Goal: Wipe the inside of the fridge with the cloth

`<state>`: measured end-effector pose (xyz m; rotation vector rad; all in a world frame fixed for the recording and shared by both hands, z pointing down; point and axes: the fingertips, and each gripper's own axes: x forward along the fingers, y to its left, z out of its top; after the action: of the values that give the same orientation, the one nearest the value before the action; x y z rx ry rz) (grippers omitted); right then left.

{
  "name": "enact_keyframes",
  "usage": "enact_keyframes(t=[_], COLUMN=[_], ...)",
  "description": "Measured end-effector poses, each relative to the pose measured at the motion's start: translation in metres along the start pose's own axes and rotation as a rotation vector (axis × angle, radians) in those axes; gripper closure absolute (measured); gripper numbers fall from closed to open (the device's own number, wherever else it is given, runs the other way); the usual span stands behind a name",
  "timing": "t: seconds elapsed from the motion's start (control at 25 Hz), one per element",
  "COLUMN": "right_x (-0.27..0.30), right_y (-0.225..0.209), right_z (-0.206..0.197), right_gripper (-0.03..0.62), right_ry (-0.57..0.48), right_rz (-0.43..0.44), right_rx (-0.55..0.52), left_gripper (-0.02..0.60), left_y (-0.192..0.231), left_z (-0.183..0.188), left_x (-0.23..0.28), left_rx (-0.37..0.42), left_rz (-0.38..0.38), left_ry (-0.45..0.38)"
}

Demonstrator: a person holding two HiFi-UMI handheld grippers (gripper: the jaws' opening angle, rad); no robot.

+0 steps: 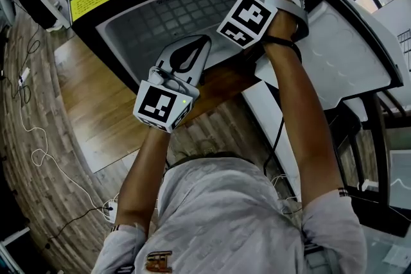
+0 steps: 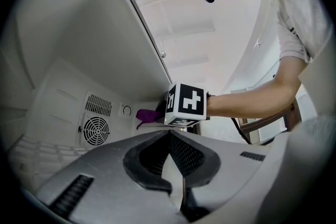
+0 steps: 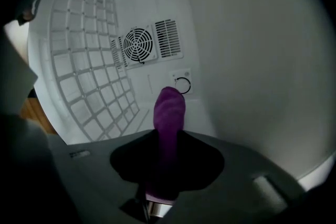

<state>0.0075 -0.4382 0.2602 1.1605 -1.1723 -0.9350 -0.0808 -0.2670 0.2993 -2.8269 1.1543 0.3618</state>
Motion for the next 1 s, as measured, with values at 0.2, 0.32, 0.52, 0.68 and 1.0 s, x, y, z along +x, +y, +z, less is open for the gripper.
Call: enact_keyframes(t=[0.2, 0.32, 0.52, 0.68, 1.0], right_x=[0.007, 0.011, 0.014, 0.014, 0.011], right_y=[0.014, 0.029, 0.054, 0.066, 0.087], right_z=[0.006, 0.008, 0.006, 0.007, 0.007], right_gripper=[0.484, 0.484, 0.484, 0.484, 0.484], right_ry=[0.010, 0.008, 0.006, -0.002, -0.033], right_rz=[0.057, 0.099, 0.162, 0.197, 0.266], right_rx=[-0.023, -0.025, -0.019, 0.000, 0.061], left_gripper=[0.581, 0.581, 0.581, 0.581, 0.581], left_y=[0.004, 0.003, 0.005, 0.007, 0.003], left_z=[0.000, 0.000, 0.000, 0.003, 0.001], left_x=[-0.001, -0.002, -0.004, -0.006, -0.011], left_rx=[-0.001, 0.000, 0.003, 0.006, 0.026], left_rz=[0.011, 0.012, 0.019, 0.027, 0.036], left_ry=[-0.004, -0.004, 0.001, 0.004, 0.025])
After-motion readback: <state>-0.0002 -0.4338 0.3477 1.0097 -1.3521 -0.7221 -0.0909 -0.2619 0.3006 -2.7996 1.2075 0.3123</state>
